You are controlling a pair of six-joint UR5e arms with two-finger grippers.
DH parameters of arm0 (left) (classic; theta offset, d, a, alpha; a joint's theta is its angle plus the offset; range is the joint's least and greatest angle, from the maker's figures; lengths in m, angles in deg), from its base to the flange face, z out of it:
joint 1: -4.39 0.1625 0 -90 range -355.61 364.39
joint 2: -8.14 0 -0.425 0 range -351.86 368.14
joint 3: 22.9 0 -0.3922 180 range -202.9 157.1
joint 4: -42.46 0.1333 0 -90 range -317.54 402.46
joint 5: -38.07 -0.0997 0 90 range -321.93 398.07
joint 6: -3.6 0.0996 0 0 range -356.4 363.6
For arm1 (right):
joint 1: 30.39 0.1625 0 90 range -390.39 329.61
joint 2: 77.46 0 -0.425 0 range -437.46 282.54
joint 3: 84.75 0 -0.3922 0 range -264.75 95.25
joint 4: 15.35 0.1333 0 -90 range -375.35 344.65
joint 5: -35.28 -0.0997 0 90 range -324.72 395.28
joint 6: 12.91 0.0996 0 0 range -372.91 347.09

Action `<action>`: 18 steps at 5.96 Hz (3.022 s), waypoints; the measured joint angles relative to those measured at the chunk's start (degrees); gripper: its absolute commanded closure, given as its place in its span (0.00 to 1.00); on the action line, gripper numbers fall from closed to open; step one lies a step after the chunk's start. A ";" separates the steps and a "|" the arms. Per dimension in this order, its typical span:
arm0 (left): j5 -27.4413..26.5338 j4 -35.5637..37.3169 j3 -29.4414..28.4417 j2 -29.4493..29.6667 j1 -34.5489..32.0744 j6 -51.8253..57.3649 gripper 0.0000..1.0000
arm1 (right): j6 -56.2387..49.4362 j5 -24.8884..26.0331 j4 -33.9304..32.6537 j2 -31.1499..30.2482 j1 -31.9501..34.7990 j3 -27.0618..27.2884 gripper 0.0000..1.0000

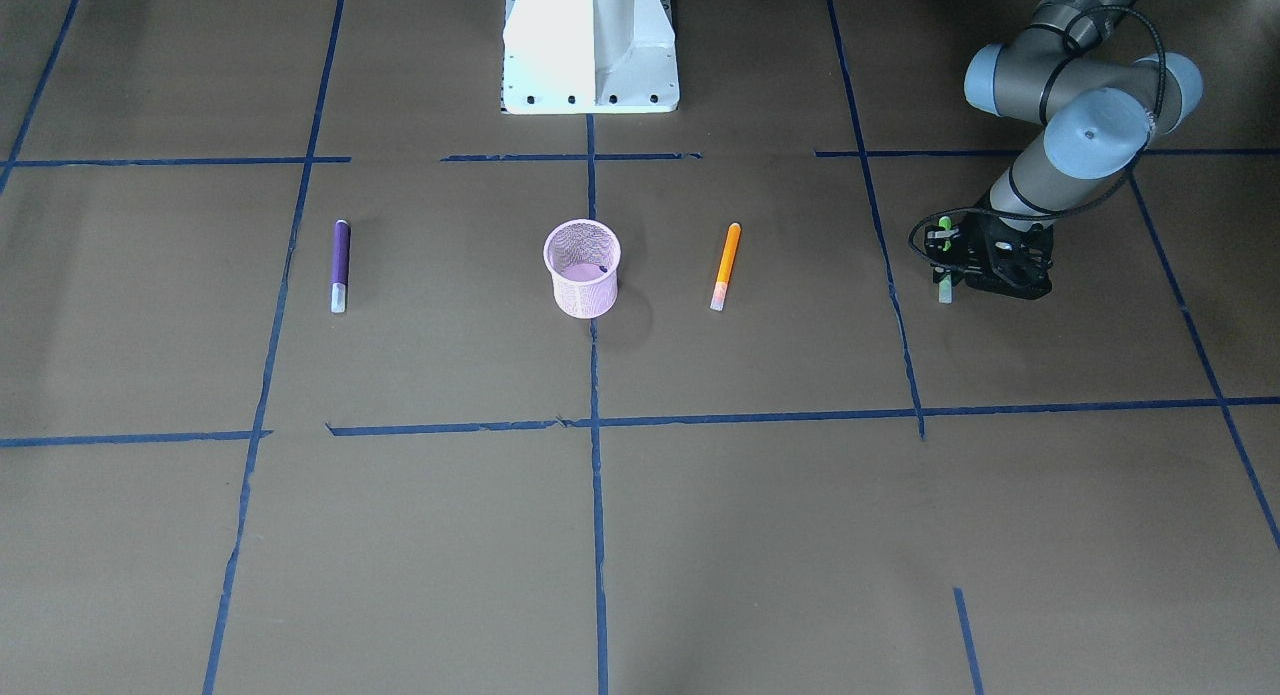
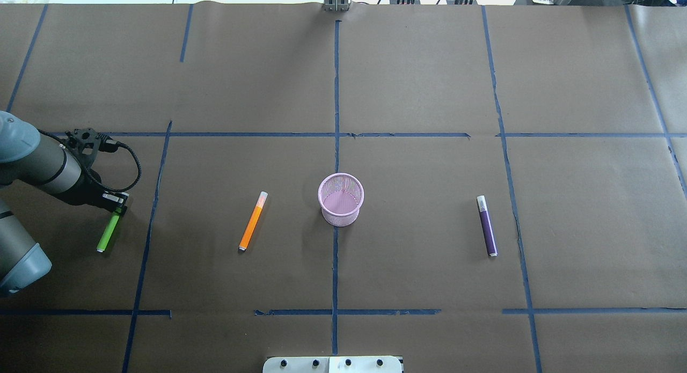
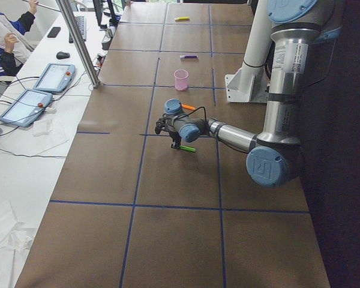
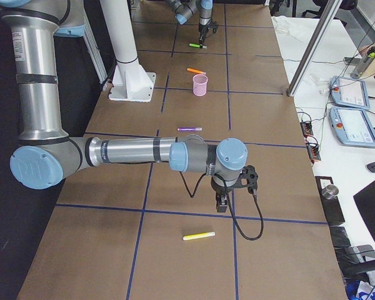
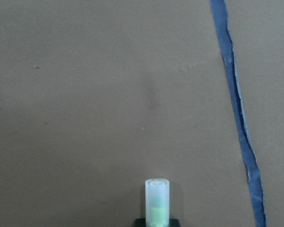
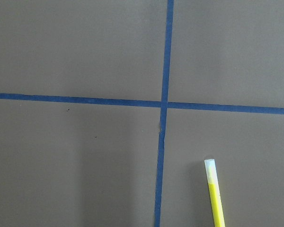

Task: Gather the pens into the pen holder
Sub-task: 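Lift the lime-green marker upright with the left gripper toward the pink cup, then lower the lime-green marker into the pink cup and open the left gripper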

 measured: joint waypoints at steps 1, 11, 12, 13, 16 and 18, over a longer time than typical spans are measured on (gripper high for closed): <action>0.10 0.05 0.56 -0.09 -0.17 -0.05 1.00 | 0.00 0.00 0.00 0.03 0.00 0.06 0.00; -25.57 -31.76 6.19 20.79 9.18 -8.02 1.00 | -0.22 -0.07 0.09 -0.01 -0.66 0.98 0.00; -30.30 -41.23 1.91 21.31 12.75 -8.09 1.00 | -0.22 -0.11 0.06 0.00 -0.64 1.00 0.00; -35.30 -47.17 -1.17 22.66 16.74 -8.14 1.00 | -0.24 -0.15 0.05 -0.02 -0.62 1.02 0.00; -43.34 -52.57 -7.02 27.26 22.09 -8.09 1.00 | -0.24 -0.18 0.05 -0.20 -0.61 1.19 0.00; -43.70 -52.78 -8.63 27.57 21.32 -7.82 1.00 | -0.18 -0.20 0.00 -0.26 -0.62 1.34 0.00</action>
